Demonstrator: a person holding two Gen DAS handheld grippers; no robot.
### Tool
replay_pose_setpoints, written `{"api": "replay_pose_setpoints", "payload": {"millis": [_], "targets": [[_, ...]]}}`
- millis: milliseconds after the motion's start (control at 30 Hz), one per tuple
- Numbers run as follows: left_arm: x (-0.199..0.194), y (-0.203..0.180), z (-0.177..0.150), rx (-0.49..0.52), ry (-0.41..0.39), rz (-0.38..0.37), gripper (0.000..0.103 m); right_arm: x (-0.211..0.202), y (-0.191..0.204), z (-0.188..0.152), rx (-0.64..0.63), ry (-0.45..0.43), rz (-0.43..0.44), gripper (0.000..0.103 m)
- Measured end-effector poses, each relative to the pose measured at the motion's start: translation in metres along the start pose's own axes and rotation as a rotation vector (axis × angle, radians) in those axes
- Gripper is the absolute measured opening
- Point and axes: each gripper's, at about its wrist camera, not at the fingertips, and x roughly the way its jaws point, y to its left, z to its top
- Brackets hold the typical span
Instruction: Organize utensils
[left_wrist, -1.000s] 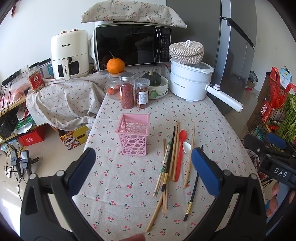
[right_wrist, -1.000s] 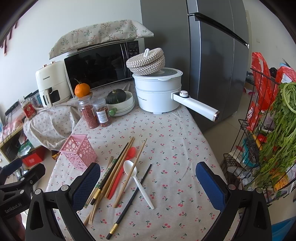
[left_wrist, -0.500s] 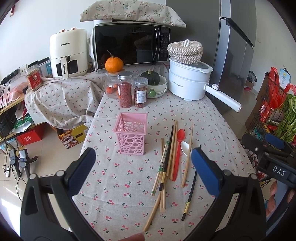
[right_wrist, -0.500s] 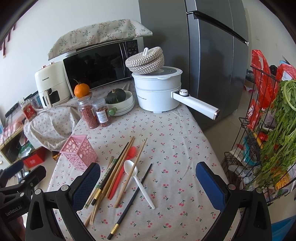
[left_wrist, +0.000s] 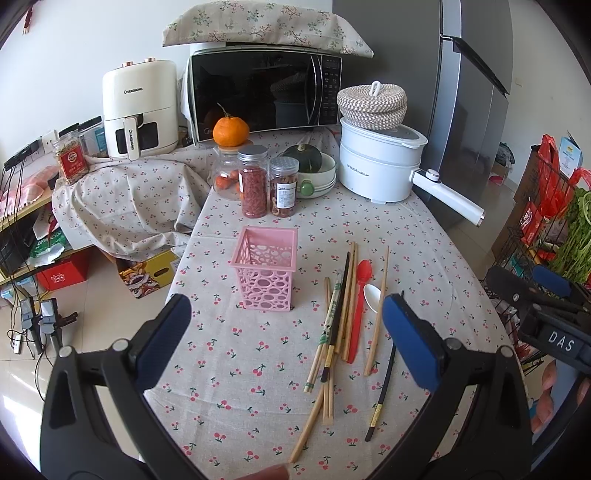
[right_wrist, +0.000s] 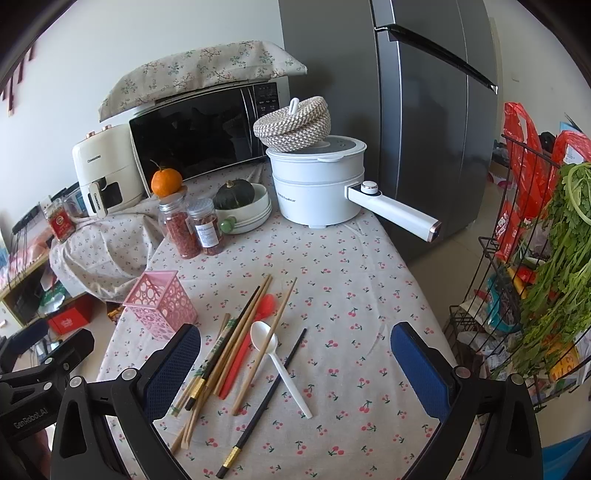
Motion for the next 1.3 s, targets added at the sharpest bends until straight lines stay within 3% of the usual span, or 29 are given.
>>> {"api": "replay_pose_setpoints", "payload": {"millis": [400, 500, 567, 667, 767, 833, 867, 933, 1033, 1133, 1300], "targets": [[-0.002, 0.003, 0.002, 0.033, -0.06, 0.029, 0.103, 0.004, 0.0, 0.002, -0.014, 0.034, 0.029, 0.103], [0.01, -0.001, 0.006, 0.109, 0.007, 0.032, 0.103, 0.017, -0.005, 0.004, -0.029, 0.088, -0.017, 0.103], [0.022, -0.005, 0.012, 0.142, 0.085, -0.007, 0.103, 0.031, -0.007, 0.009, -0.054, 0.152, -0.055, 0.103], [0.041, -0.018, 0.024, 0.152, 0.204, -0.105, 0.101, 0.049, -0.017, 0.022, -0.013, 0.232, -0.018, 0.103], [0.065, -0.044, 0.041, 0.176, 0.305, -0.188, 0.086, 0.068, -0.035, 0.033, 0.063, 0.279, 0.008, 0.099], [0.085, -0.065, 0.048, 0.212, 0.345, -0.192, 0.078, 0.08, -0.053, 0.031, 0.134, 0.314, 0.01, 0.075], [0.098, -0.075, 0.05, 0.23, 0.371, -0.189, 0.076, 0.087, -0.063, 0.027, 0.168, 0.337, 0.026, 0.07], [0.129, -0.092, 0.048, 0.233, 0.451, -0.209, 0.059, 0.1, -0.081, 0.019, 0.231, 0.382, 0.064, 0.061], [0.174, -0.114, 0.041, 0.193, 0.565, -0.258, 0.042, 0.115, -0.102, 0.012, 0.289, 0.418, 0.059, 0.056], [0.211, -0.134, 0.034, 0.194, 0.603, -0.228, 0.033, 0.123, -0.117, 0.012, 0.327, 0.425, 0.066, 0.056], [0.243, -0.152, 0.028, 0.211, 0.639, -0.174, 0.027, 0.127, -0.129, 0.013, 0.374, 0.43, 0.099, 0.056]]}}
